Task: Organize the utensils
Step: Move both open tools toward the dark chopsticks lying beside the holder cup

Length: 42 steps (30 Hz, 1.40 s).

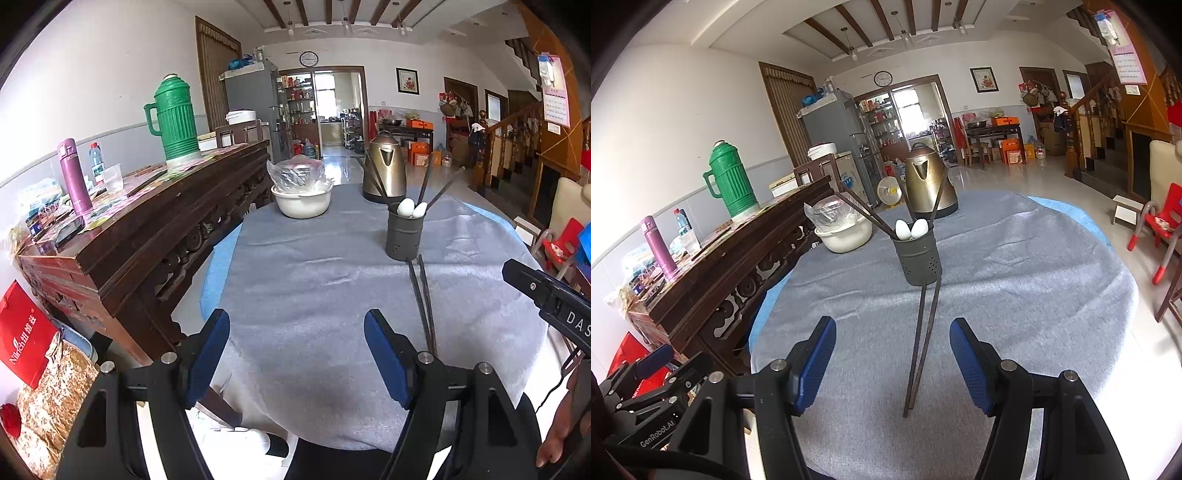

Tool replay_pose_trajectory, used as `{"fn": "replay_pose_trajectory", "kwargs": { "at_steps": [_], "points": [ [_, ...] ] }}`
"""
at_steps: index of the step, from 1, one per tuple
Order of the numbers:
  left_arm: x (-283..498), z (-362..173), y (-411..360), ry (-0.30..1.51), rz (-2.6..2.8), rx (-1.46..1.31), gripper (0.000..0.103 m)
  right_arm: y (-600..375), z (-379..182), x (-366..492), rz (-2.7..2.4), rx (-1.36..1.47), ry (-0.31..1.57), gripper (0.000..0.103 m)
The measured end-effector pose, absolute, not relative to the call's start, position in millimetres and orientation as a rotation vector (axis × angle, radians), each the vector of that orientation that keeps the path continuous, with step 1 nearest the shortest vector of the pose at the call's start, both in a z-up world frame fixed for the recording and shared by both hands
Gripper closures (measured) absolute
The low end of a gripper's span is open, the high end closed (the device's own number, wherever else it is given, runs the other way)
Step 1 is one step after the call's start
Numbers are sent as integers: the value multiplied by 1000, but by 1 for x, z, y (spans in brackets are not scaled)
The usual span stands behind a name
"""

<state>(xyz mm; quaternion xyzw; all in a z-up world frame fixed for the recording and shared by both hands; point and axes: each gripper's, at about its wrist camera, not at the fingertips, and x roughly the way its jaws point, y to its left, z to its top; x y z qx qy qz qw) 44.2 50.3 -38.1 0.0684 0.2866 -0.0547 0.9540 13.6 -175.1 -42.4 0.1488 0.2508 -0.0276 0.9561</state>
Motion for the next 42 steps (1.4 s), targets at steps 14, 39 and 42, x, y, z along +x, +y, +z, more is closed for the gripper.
{"fn": "replay_pose_trajectory", "kwargs": {
  "at_steps": [14, 39, 42],
  "points": [
    [45, -40, 65, 561, -68, 123, 27, -161, -43, 21, -32, 266, 513, 35],
    [34, -54, 32, 611, -188, 218, 27, -181, -47, 12, -69, 326, 514, 35],
    [35, -54, 28, 611, -191, 223, 27, -183, -46, 10, -69, 323, 511, 35]
  ]
}}
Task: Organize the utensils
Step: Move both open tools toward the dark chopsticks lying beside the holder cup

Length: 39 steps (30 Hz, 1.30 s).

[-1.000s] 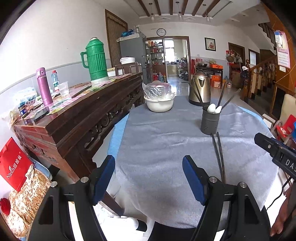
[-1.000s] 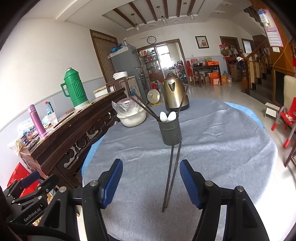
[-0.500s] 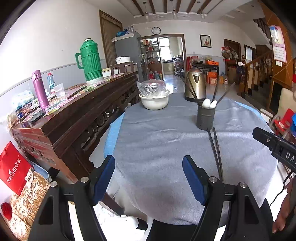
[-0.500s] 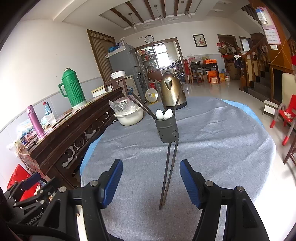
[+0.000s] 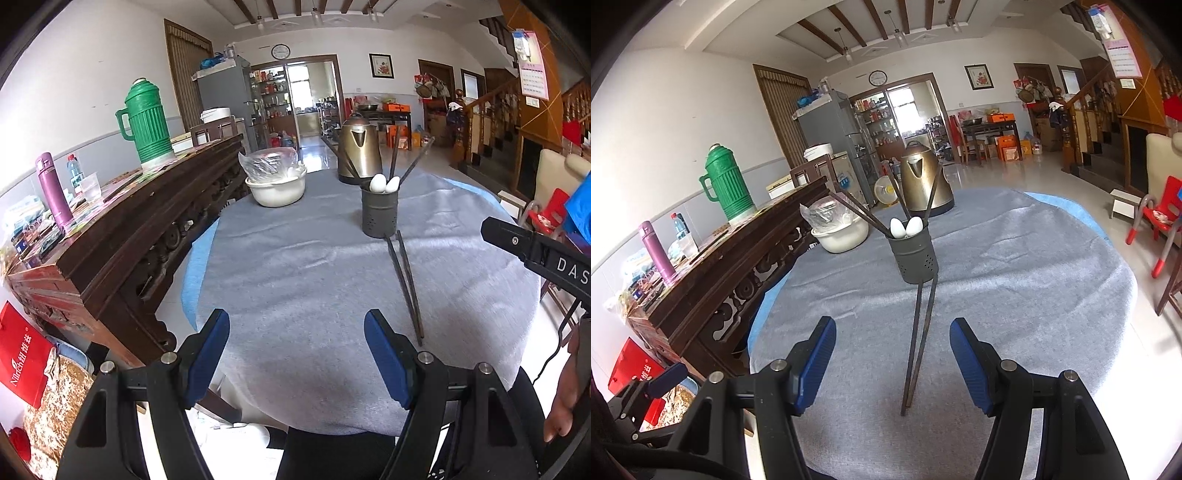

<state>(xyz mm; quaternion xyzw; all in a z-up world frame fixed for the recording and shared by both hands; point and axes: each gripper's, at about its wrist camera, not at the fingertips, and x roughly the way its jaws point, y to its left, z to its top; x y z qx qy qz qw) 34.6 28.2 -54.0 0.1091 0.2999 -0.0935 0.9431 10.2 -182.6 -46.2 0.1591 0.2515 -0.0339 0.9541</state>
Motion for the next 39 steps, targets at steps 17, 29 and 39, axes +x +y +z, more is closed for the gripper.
{"fn": "replay_pose_trajectory", "kwargs": {
  "at_steps": [17, 29, 39],
  "points": [
    [30, -55, 22, 613, -196, 238, 27, -194, -40, 2, -80, 344, 489, 35],
    [57, -54, 48, 648, -142, 138, 27, -207, -46, 4, -107, 354, 510, 35],
    [54, 18, 51, 439, -106, 168, 27, -250, -36, -9, -185, 383, 439, 35]
  ]
}}
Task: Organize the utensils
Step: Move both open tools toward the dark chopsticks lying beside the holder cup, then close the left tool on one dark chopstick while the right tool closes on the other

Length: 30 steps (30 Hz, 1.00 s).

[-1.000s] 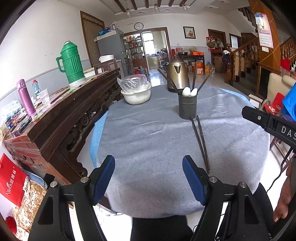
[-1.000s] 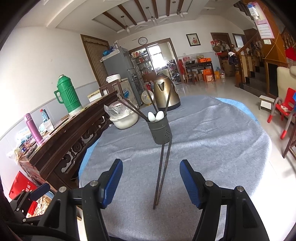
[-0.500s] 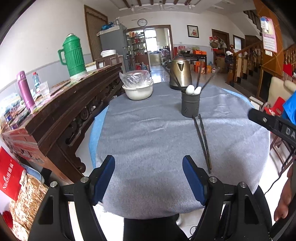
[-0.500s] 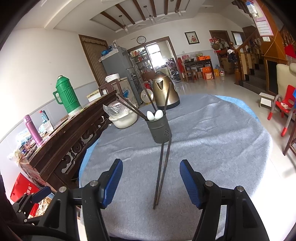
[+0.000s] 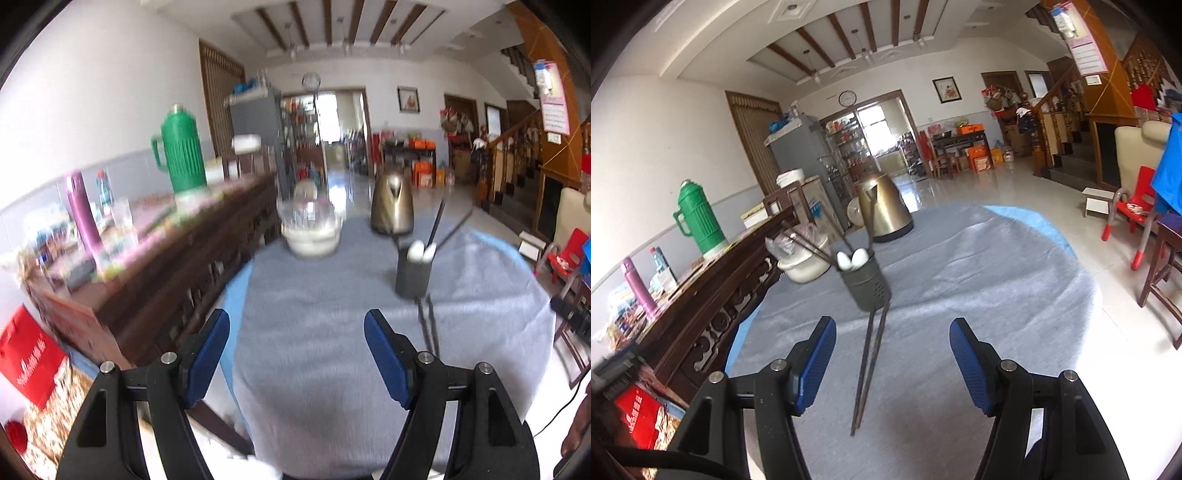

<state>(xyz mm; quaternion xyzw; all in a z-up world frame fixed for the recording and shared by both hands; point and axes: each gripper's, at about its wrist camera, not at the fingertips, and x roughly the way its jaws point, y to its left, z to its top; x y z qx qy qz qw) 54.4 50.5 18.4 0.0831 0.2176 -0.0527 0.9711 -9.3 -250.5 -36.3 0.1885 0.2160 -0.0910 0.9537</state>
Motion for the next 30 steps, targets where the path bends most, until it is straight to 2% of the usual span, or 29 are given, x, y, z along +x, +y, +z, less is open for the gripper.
{"fn": "replay_pose_trajectory", "kwargs": {
  "at_steps": [5, 12, 19, 23, 30],
  "points": [
    [43, 65, 49, 314, -123, 178, 27, -266, -35, -9, -186, 404, 428, 35],
    [29, 132, 41, 140, -147, 203, 19, -289, -20, -16, -202, 388, 381, 35],
    [24, 159, 20, 33, -183, 231, 11, -315, -15, -9, -210, 419, 355, 35],
    [49, 136, 4, 127, -220, 237, 11, -321, -21, 6, -190, 422, 379, 35],
    [138, 53, -19, 505, -276, 218, 11, -325, -49, 49, -137, 442, 487, 35]
  ]
}}
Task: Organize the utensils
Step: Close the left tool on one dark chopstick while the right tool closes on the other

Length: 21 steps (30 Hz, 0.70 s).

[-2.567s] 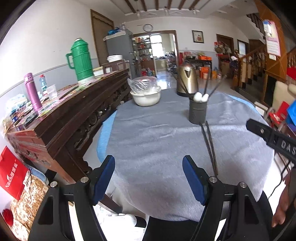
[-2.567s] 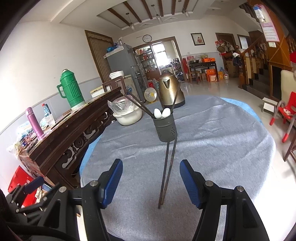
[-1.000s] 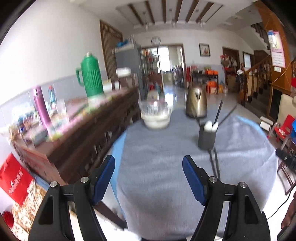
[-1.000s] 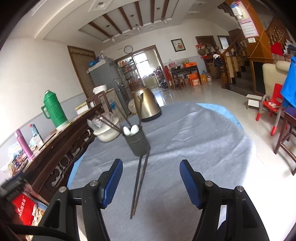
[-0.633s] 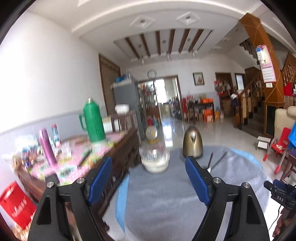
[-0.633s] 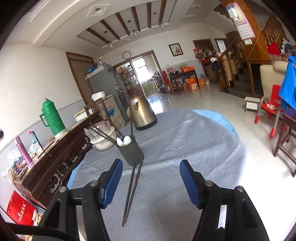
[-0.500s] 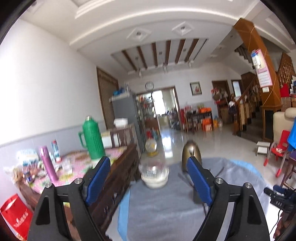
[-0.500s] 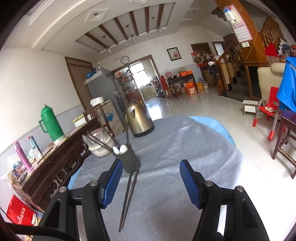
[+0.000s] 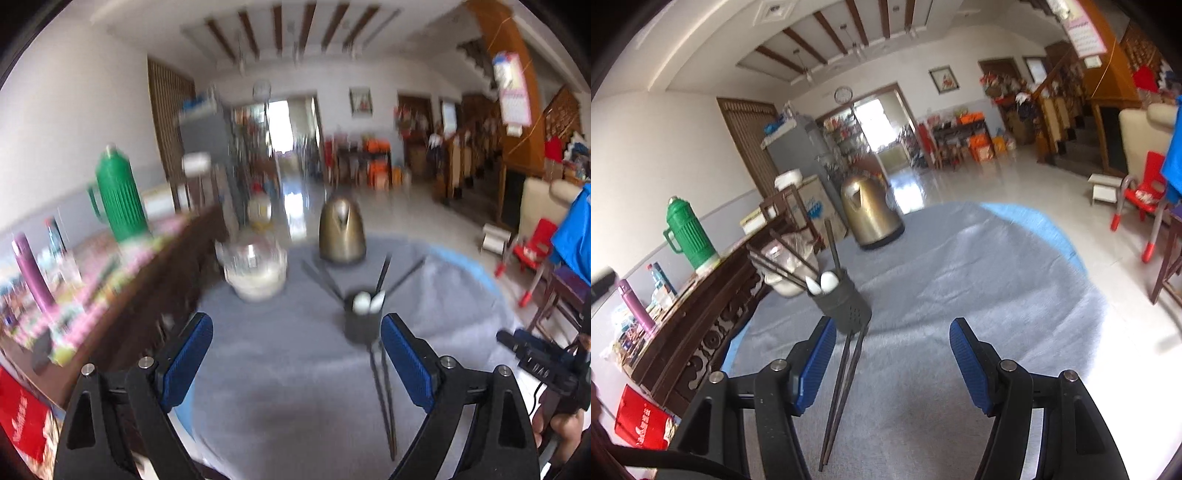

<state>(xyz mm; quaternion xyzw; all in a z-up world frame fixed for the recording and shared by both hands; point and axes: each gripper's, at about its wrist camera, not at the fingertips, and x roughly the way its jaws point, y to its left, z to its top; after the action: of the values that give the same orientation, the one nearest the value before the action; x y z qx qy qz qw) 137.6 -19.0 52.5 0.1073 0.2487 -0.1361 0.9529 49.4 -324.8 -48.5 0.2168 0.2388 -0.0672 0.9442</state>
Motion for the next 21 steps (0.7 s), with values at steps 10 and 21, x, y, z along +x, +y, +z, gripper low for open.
{"fn": "replay_pose_trajectory", "kwargs": {
  "at_steps": [10, 21],
  "points": [
    [190, -32, -45, 732, -300, 261, 11, -297, -102, 133, 8, 448, 684, 43],
    [229, -93, -37, 881, -275, 225, 25, -272, -157, 234, 22, 455, 864, 68]
  ]
}}
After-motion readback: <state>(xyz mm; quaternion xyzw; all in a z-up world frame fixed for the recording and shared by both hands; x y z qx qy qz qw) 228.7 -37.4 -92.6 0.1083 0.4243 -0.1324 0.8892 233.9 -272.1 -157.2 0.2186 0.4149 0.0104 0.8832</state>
